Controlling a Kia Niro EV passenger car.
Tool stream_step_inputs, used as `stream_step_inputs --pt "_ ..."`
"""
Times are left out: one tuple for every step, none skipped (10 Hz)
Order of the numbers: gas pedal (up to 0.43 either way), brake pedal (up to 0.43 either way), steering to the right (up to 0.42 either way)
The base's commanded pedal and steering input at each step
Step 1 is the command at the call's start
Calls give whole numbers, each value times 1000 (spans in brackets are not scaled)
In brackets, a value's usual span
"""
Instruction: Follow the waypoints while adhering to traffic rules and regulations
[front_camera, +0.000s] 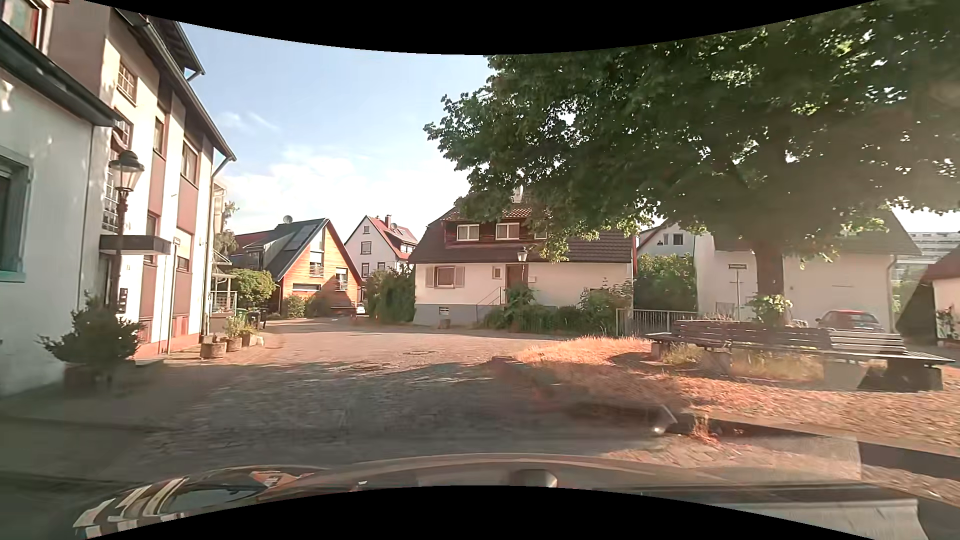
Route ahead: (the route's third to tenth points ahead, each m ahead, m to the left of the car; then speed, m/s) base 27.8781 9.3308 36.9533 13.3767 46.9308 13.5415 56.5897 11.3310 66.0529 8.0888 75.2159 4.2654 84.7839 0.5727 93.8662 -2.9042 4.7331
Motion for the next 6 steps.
stream_step_inputs --pt "39 0 -99" --pt "39 0 -102" --pt "39 0 -105" --pt "28 0 -110" --pt "28 0 -119" --pt "28 0 -122"
